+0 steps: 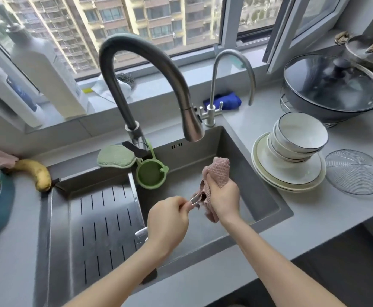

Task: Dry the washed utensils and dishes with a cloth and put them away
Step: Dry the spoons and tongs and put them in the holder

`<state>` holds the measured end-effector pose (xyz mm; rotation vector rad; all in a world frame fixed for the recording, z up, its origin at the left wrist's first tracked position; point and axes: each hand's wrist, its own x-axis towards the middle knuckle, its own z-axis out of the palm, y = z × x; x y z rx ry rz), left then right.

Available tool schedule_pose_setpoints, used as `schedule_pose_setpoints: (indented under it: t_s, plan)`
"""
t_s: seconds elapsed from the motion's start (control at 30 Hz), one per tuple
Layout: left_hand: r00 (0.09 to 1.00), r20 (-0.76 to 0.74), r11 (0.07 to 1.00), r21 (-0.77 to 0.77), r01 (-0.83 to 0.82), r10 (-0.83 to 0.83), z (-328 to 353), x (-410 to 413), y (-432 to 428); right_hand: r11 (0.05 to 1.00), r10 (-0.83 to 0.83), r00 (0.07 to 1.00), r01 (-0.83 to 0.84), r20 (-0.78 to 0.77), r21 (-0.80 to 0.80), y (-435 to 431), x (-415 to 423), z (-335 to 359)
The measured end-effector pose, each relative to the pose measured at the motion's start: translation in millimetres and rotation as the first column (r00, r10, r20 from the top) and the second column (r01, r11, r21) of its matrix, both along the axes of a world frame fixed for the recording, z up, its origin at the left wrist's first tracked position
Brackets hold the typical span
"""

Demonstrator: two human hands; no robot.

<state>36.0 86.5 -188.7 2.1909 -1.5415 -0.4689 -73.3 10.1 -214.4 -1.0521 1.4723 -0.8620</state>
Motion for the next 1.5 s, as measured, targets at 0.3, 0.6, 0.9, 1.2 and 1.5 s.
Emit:
schedule_pose_setpoints:
  t_s: [0.3, 0.6, 0.9, 1.2, 1.5]
  plan:
    - [0.923, -0.3, 0.96, 0.216, -0.18, 0.241, -13, 39, -3, 0.909, -0.312, 0.907, 0.2, 0.281, 0.365, -1, -9, 2]
    - [0.809, -0.484, 0.936, 0.272, -0.223, 0.334, -23, 17, -9, 0.959, -0.095, 0.951, 0.009, 0.294, 0.283, 10, 33, -31]
    - [0.802, -0.473, 0.924, 0.293, -0.247, 0.365, -19, -1, -21, 0.995, -0.095, 0.976, 0.085, -0.197, -0.059, -11, 21, -16]
    - [0.825, -0.472, 0.935, 0.311, -0.172, 0.309, -16, 15, -13, 0.915, 0.382, 0.888, -0.402, -0.258, -0.028, -45, -20, -5]
    - [0.395, -0.842, 0.834, 0.487, 0.26, 0.368, 7, 26, 1, 0.669, 0.655, 0.664, -0.731, -0.361, -0.132, -45, 6, 9]
